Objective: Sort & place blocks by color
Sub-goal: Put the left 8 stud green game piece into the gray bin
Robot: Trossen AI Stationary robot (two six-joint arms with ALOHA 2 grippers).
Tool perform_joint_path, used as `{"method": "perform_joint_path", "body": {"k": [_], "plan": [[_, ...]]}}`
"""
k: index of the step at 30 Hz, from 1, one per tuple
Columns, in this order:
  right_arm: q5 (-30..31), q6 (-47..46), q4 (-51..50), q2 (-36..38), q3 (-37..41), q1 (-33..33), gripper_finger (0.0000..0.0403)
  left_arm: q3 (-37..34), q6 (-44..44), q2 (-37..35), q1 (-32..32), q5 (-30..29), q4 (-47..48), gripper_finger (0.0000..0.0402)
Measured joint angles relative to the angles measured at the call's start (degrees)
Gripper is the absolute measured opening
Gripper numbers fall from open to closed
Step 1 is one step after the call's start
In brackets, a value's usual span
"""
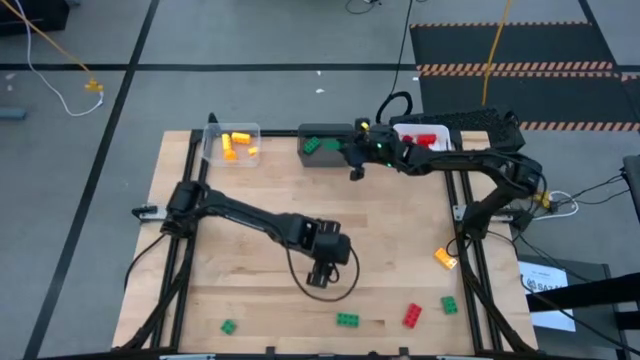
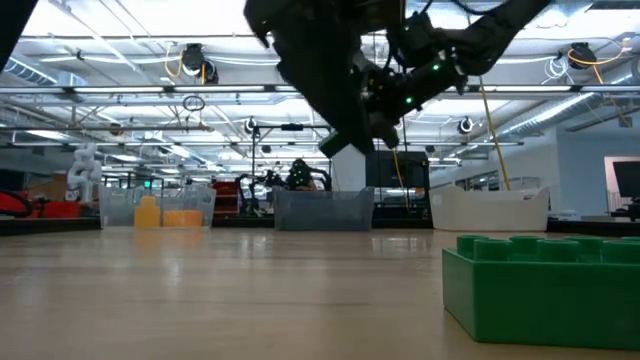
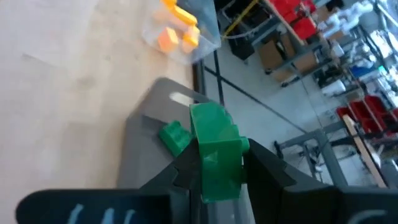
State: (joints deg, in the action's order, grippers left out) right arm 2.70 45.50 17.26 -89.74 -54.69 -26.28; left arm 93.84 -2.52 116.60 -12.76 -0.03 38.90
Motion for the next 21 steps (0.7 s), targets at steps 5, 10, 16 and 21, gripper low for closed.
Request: {"method": "perform_joint_path", "body": {"k": [5,10,16,21], "plan": [[-0.4,-0.1,-2.2,-5.1,-4.2,-1.8,0.0075,0.0,0.8,2.7,-1.7,0.0,-0.7,0.0209],[-1.5,-0.6,-2.7,-8.4,-4.9,-3.5,0.0075,0.0,2.4,3.1,-2.8,0.0,-3.2,0.0209],[-1.5,-5.0,-2.9,-8.6,-5.0,-5.5,0.0075,0.0,2.7,3.1,-4.0,0.0,-5.8,0.0209],[-1.5,-6.0,-2.8,-8.5,-5.0,-5.6,0.0133,0.0,3.1,3.1,-4.0,0.0,-5.6,0.0209]]}}
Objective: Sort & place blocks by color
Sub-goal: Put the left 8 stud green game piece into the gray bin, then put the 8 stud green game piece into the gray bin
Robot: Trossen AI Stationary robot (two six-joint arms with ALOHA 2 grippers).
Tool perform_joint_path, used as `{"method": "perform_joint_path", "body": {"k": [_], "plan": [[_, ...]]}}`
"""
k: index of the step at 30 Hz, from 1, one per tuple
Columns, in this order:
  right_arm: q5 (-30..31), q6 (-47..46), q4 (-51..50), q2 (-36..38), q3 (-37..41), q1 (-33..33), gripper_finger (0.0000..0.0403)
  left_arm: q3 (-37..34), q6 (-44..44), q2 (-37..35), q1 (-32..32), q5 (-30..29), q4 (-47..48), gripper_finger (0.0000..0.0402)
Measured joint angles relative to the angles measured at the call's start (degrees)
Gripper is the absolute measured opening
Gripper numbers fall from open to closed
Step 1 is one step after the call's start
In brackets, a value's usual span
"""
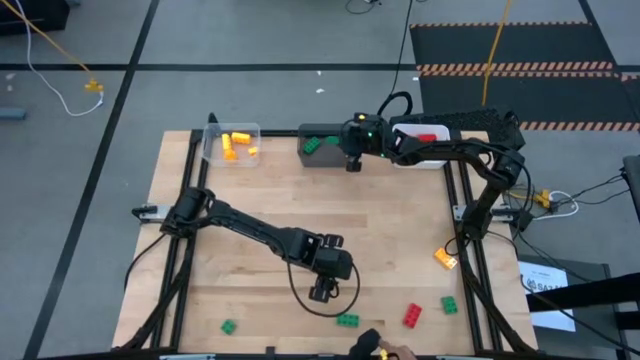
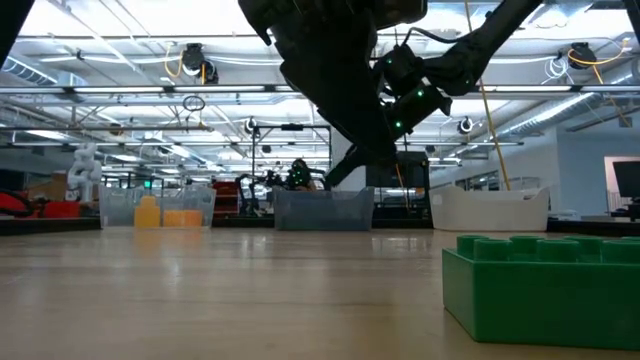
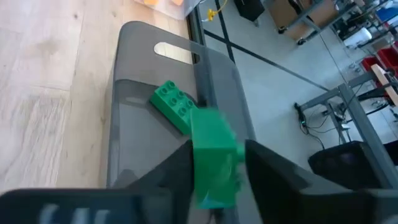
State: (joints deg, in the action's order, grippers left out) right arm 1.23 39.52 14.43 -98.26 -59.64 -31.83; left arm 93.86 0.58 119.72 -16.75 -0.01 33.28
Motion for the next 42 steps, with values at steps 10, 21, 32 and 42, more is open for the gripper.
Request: {"method": "perform_joint_path", "body": {"k": [10,21,32,42], "plan": [[4.8,-2.2,-0.1,0.0,0.0,0.2,0.0225,0.0,0.0,0.0,0.0,0.0,0.0,0.0209],[10.6,-2.0,-4.9,11.4,0.1,3.9,0.0228,0.0,1.9,0.0,-0.3,7.4,-0.1,0.0209],[12.7,-18.4,-27.9,34.9,0.0,10.0,0.0228,0.0,4.4,0.0,-5.3,14.6,-10.4,0.0209],[9.1,-25.9,-37.6,38.4,5.2,23.1,0.0228,0.0,11.5,1.8,-8.3,4.7,-17.5,0.0209]]}}
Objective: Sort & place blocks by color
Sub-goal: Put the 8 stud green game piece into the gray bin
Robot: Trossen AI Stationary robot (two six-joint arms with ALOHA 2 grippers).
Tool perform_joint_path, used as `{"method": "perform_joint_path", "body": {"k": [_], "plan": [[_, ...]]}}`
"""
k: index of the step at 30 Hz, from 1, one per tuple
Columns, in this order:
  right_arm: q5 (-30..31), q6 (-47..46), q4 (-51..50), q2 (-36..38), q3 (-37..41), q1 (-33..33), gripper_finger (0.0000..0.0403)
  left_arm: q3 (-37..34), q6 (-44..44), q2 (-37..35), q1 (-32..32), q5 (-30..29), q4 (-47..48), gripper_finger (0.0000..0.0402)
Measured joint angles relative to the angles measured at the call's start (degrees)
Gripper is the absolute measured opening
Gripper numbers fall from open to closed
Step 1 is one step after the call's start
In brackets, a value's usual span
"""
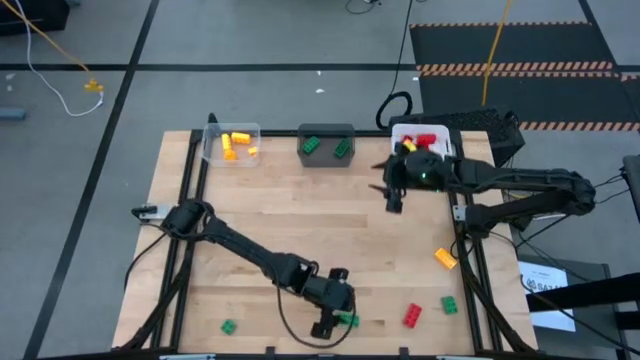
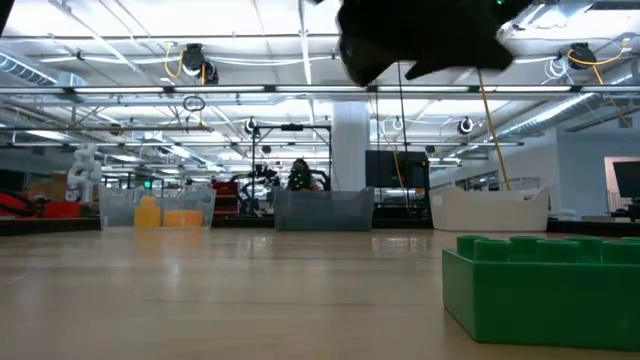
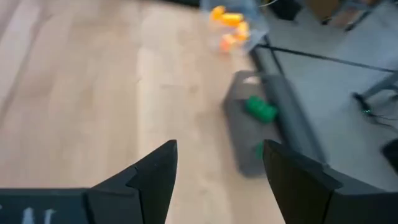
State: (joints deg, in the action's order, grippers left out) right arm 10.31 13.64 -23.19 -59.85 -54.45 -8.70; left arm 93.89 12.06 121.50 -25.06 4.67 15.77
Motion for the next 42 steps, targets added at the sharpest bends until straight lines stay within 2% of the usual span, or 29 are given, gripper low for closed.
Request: {"method": "perform_joint_path", "body": {"k": [5,11,14,16,21,23,42], "plan": [[0.4,-2.0,0.1,0.8,3.4,4.2,0.0228,0.0,0.6,3.5,-2.6,-1.3,-7.0,0.0209],[0.6,-4.1,0.3,2.5,5.2,5.7,0.0228,0.0,1.2,5.4,-3.4,-10.3,-4.1,0.0209],[0.6,-4.9,0.7,3.3,5.2,5.9,0.0228,0.1,1.2,6.0,-2.9,-12.3,-2.3,0.0209],[0.5,-5.4,1.2,3.9,5.2,6.0,0.0228,0.0,1.2,6.1,-2.6,-11.9,-0.5,0.0209],[0.4,-5.5,0.5,4.8,5.2,6.2,0.0228,0.0,1.8,6.9,-2.2,-3.6,-0.4,0.0209],[0.4,-5.5,0.6,5.0,5.2,6.2,0.0228,0.0,1.7,6.9,-2.4,-2.5,-0.4,0.0209],[0.5,-5.6,0.7,5.1,5.1,6.2,0.0228,0.0,3.5,8.9,-2.6,-7.4,0.8,0.0209]]}}
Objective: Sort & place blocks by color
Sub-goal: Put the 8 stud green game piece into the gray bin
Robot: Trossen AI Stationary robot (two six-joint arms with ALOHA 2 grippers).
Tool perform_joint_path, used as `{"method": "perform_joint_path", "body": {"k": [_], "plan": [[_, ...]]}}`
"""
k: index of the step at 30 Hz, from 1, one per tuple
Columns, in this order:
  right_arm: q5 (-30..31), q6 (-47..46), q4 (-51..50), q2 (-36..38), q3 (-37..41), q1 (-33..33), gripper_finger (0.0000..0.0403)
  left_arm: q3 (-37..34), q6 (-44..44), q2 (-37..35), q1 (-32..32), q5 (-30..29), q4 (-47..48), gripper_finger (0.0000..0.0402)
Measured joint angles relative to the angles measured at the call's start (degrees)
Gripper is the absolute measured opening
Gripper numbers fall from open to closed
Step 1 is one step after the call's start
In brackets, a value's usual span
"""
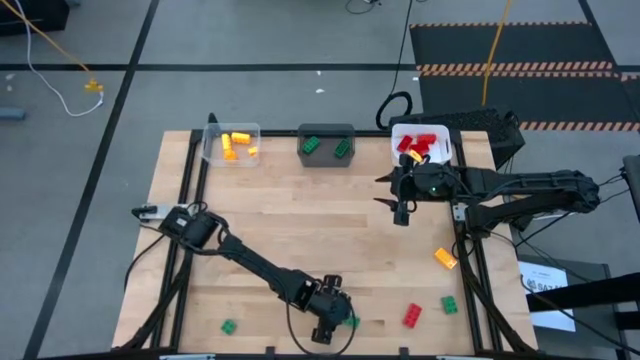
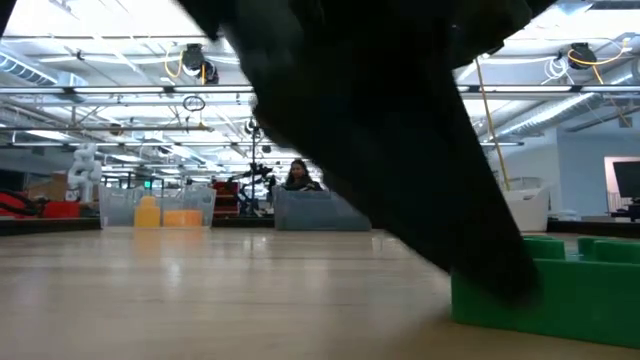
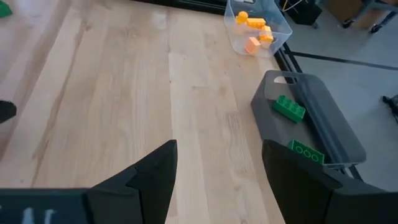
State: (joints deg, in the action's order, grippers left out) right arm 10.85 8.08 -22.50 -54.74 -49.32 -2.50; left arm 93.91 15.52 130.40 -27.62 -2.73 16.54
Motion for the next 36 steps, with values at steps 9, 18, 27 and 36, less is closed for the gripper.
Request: {"method": "perform_joint_path", "body": {"k": [9,18,27,36], "plan": [[-0.1,-1.4,-0.4,0.0,0.0,0.0,0.0228,0.1,-1.7,1.5,0.1,-0.9,-2.5,0.0209],[-0.1,-1.4,-0.7,0.0,0.0,0.0,0.0228,0.1,-3.0,1.6,0.0,-2.1,-3.1,0.0193],[-0.2,-1.4,-1.0,0.0,0.0,0.0,0.0228,0.0,-4.4,1.7,0.1,-4.1,-3.5,0.0142],[-0.4,-1.0,-1.4,0.0,0.0,0.0,0.0228,-0.2,-2.8,-1.9,1.2,-8.5,5.8,0.0142]]}}
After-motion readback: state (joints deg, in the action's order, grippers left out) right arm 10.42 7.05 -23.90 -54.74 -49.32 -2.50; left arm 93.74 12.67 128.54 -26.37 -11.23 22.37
